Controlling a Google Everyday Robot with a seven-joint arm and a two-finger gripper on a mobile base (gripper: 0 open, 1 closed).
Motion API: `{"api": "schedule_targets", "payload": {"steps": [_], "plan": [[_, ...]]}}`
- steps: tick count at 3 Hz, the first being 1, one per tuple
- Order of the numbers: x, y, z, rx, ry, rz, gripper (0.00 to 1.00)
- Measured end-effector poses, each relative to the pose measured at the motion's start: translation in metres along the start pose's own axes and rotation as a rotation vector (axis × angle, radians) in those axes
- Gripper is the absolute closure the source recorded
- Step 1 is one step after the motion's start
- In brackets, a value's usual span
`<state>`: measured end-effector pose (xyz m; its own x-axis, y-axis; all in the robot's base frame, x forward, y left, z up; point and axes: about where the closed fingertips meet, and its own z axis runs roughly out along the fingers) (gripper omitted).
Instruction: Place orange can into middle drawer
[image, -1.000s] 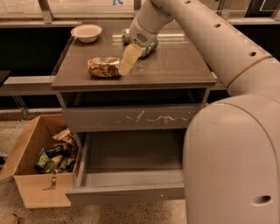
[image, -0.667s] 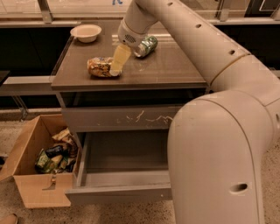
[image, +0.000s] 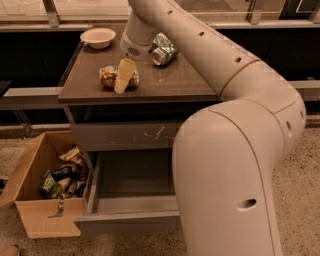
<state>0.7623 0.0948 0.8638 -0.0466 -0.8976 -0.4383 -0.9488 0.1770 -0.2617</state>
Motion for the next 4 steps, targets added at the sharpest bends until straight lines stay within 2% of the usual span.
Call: {"api": "schedule_targets", "payload": {"steps": [1, 2, 4], "plan": [[-0.004, 0.006, 0.015, -0.025, 0.029, -0.008, 0.00], [-0.015, 0.008, 0.026, -0.041, 0.024, -0.028, 0.02], [-0.022, 0.012, 0.040, -0.073, -0.002, -0.039, 0.47]]}}
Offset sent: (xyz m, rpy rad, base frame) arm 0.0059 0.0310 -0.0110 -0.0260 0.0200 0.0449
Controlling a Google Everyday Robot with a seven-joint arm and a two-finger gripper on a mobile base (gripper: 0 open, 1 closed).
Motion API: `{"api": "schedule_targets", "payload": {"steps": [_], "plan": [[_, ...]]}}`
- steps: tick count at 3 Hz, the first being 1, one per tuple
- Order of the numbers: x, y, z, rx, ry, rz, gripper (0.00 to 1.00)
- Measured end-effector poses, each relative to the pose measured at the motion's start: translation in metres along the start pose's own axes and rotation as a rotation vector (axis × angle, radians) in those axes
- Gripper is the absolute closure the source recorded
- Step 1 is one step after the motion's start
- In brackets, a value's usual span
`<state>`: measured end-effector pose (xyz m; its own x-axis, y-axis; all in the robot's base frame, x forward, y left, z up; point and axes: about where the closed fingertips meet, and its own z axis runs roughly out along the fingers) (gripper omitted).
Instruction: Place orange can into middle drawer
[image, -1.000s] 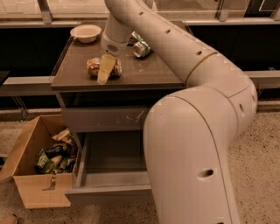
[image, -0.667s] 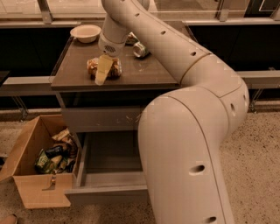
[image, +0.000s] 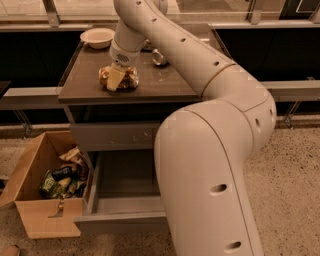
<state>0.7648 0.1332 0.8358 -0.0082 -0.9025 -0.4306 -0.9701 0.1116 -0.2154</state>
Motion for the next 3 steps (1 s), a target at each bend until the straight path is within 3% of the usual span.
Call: {"api": "schedule_targets", "payload": {"steps": [1, 2, 3], "plan": [[0.003, 0.002, -0.017, 0.030, -0.062, 0.031, 0.78], [0.019, 0.010, -0.050, 0.090, -0.103, 0.096, 0.99], [0.043, 0.043, -0.055, 0.058, -0.142, 0.193, 1.00]]}}
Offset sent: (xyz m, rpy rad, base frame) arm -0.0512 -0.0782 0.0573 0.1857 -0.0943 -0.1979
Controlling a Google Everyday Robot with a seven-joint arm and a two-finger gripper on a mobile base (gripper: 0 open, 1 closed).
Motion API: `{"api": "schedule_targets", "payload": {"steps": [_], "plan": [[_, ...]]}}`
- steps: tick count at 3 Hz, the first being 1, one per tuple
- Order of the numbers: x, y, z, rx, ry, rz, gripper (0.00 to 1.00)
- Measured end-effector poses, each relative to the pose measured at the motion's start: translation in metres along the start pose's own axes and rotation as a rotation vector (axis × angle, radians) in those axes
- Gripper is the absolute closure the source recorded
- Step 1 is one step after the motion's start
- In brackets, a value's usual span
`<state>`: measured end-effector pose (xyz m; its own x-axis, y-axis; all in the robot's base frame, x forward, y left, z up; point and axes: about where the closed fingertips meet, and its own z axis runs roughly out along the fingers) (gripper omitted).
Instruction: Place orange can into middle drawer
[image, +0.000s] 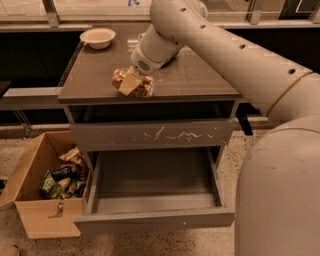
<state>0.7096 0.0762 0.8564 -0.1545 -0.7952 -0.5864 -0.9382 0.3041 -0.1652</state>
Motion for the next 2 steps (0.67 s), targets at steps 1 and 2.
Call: {"api": "schedule_targets", "payload": {"steps": [1, 2], "plan": [[-0.001, 0.000, 0.000, 0.000, 0.000, -0.001, 1.00], [0.015, 0.023, -0.003, -0.030, 0.011, -0.074, 1.00]]}}
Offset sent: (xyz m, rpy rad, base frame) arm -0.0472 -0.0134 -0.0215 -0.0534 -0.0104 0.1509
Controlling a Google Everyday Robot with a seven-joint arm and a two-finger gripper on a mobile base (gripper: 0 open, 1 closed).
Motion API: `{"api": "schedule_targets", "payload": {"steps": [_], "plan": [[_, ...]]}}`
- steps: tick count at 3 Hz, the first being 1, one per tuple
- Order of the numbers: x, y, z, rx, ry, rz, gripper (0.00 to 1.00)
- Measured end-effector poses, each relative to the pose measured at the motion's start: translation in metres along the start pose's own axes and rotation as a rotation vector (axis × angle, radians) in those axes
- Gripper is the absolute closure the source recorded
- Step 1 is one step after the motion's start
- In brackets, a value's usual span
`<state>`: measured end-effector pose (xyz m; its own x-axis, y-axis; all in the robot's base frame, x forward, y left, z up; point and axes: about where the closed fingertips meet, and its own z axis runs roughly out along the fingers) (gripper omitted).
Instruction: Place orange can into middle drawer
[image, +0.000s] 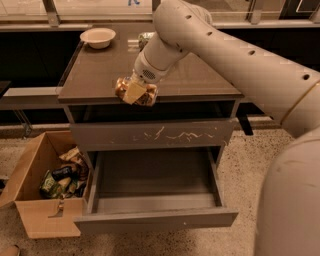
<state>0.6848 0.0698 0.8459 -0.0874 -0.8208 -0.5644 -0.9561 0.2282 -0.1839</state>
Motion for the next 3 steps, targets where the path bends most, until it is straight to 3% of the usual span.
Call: {"api": "schedule_targets", "payload": {"steps": [1, 2, 3], "plan": [[0.019, 0.035, -0.016, 0.028, 0.010, -0.056, 1.00], [0.068, 0.076, 0.001, 0.014, 0.069, -0.026, 1.00], [0.143, 0.125, 0.055, -0.060, 0.103, 0.101, 1.00]]}}
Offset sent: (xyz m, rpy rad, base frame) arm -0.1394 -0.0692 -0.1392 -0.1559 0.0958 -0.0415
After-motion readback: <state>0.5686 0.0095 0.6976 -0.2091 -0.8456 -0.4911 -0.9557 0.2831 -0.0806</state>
